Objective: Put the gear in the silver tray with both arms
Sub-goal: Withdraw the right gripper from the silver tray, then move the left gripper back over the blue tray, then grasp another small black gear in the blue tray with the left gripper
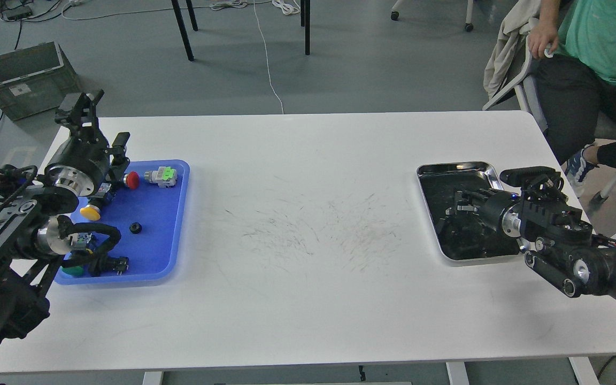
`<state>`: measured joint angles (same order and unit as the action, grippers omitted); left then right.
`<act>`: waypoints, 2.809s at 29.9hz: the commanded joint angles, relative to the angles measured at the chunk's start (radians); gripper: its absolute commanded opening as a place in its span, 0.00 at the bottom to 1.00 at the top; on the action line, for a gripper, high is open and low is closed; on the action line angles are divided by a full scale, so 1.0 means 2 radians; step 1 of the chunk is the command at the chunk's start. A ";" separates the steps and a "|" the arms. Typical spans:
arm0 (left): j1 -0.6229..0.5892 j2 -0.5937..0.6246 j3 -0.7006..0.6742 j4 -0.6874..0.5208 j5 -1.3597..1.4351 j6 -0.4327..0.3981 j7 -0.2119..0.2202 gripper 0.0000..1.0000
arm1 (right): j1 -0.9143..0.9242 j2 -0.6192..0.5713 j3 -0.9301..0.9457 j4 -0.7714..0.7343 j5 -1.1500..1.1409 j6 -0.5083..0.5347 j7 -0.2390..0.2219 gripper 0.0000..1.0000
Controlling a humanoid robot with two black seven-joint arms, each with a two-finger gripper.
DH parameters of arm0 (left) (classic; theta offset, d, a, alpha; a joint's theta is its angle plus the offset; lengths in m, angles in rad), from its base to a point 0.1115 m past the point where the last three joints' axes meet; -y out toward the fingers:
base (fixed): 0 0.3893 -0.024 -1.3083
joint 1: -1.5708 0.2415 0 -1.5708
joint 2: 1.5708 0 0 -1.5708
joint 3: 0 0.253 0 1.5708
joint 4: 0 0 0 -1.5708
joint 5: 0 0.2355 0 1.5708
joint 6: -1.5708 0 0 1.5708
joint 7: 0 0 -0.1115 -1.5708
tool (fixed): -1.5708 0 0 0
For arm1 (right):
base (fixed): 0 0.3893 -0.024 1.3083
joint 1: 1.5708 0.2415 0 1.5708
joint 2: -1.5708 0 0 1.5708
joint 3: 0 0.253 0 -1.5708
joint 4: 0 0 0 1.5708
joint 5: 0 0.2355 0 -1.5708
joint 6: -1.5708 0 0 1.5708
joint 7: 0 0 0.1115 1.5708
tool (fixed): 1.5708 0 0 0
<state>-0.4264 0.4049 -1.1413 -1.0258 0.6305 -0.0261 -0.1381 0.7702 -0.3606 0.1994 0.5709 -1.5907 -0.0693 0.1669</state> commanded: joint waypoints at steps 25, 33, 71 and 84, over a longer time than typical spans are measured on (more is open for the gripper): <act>-0.019 0.009 0.001 0.000 0.022 0.000 0.002 0.98 | 0.067 -0.054 0.008 0.072 0.216 -0.013 0.002 0.98; -0.043 0.055 0.020 -0.020 0.047 -0.002 0.015 0.98 | 0.066 -0.072 0.178 0.162 0.447 -0.011 0.013 0.98; -0.050 0.216 0.322 -0.161 0.610 -0.098 0.058 0.96 | -0.120 -0.099 0.324 0.098 0.927 0.279 0.004 0.98; -0.053 0.188 0.351 -0.065 0.624 -0.075 0.044 0.94 | -0.112 -0.100 0.319 0.084 0.923 0.279 0.003 0.98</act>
<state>-0.5334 0.7869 -0.4405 -1.1816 1.8803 -0.1774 -0.0486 0.5444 -0.5597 0.8378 0.7444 0.2547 0.4889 0.1733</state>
